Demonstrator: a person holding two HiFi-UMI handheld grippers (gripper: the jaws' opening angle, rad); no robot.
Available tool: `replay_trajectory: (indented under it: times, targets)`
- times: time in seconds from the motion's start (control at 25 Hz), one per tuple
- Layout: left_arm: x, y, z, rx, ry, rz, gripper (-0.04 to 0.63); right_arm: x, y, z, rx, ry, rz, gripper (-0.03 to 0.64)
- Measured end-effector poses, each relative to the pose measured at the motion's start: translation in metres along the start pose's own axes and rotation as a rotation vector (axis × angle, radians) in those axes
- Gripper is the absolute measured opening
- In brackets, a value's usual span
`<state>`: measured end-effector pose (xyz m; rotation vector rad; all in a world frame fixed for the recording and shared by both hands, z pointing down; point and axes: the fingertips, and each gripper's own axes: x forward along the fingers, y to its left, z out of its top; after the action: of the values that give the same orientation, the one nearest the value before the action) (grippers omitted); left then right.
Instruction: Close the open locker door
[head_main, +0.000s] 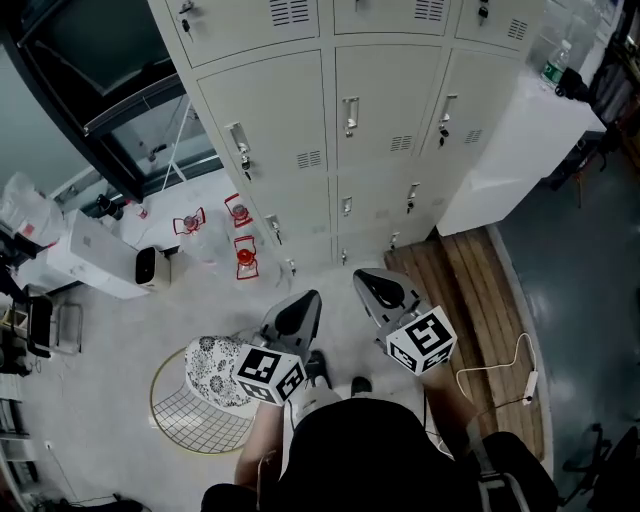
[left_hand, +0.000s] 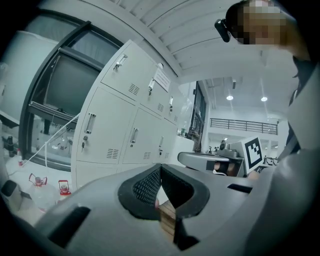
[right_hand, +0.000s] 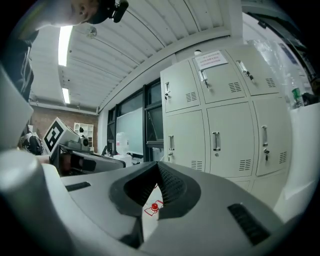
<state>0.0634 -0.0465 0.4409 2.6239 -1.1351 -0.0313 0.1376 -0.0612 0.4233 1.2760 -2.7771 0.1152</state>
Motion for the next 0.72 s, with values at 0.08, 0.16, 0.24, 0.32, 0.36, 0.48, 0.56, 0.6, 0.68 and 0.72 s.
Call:
replay_trajectory:
  times: [0.08,0.16,0.24,0.32,0.36,0.48,0.56,0.6,0.68,0.72]
  targets:
    - [-0.001,-0.012,-0.005,-0.005,0.001,0.013,0.018,-0.015,-0.002,-0.003,0.006,-0.001,0.004,0.005]
    - [-0.003,-0.023,-0.01,-0.006,-0.004,0.025,0.018,-0.029,-0.004,-0.005,0.014,-0.004,0.012,0.005]
    - [-0.006,-0.035,-0.014,-0.002,-0.011,0.035,0.018,-0.042,-0.003,-0.007,0.016,-0.007,0.02,0.005]
    - [-0.009,-0.047,-0.017,0.008,-0.016,0.041,0.018,-0.054,-0.002,-0.008,0.012,-0.013,0.03,0.005]
    - [-0.01,-0.052,-0.018,0.011,-0.019,0.045,0.018,-0.059,-0.001,-0.008,0.01,-0.015,0.035,0.005]
    - [-0.013,-0.064,-0.021,0.011,-0.03,0.06,0.018,-0.072,0.0,-0.009,0.012,-0.016,0.041,0.005]
    - [-0.016,-0.07,-0.023,0.009,-0.032,0.068,0.018,-0.08,0.002,-0.01,0.016,-0.019,0.048,0.005]
    - [-0.018,-0.073,-0.024,0.009,-0.032,0.072,0.018,-0.084,0.003,-0.009,0.015,-0.021,0.053,0.005]
    - [-0.019,-0.076,-0.024,0.01,-0.033,0.08,0.018,-0.088,0.004,-0.008,0.007,-0.027,0.061,0.005]
    - [-0.019,-0.077,-0.023,0.01,-0.034,0.083,0.018,-0.09,0.004,-0.007,0.002,-0.03,0.064,0.005]
